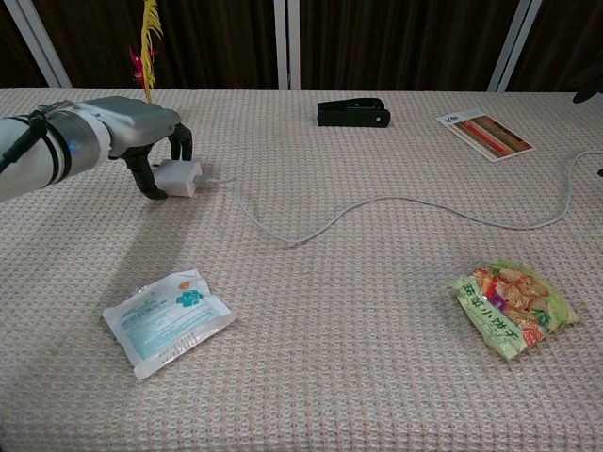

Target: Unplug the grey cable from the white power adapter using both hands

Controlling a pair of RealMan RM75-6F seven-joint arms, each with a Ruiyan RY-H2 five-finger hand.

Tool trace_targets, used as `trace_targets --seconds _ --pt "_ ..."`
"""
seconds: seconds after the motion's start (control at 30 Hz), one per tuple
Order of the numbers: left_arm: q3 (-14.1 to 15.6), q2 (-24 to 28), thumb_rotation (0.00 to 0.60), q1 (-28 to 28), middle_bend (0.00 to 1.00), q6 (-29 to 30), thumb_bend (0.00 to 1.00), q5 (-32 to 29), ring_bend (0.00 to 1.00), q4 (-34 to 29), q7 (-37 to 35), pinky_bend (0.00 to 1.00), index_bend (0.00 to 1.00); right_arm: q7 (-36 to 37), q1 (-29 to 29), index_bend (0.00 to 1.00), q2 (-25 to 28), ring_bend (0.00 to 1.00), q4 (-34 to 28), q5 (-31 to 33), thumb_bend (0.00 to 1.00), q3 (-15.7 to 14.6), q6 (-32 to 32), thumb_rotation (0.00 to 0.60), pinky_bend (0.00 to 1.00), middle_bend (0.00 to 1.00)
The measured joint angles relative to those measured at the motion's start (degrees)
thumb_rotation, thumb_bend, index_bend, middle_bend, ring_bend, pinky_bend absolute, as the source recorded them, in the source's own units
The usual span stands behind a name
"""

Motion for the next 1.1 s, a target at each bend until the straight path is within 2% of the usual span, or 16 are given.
trace_targets --seconds 0.4,0.83,1.1 --pt "0.13 -0.10 0.596 0.25 0.31 0.33 0.18 0.18 0.70 0.86 -2.33 0.78 0.35 0.86 0.10 0.25 -0.42 0.17 0.83 0.22 0.21 0.03 -0.44 0.600 0.27 0.26" --pt "-1.13 0.38 0.597 0.88 0.32 -1.88 0.18 -1.64 0.69 1.20 -7.27 0.78 0.36 1.34 0.58 0.25 -0.63 0.17 1.30 0.59 0.21 0.30 -1.25 0.600 0.27 0.26" --pt "-1.63 0.19 0.600 1.23 0.37 -3.16 0.20 -1.23 0.69 1.84 -10.79 0.79 0.45 1.37 0.74 0.25 -0.82 0.17 1.37 0.79 0.21 0.36 -1.53 0.600 0.27 0.26"
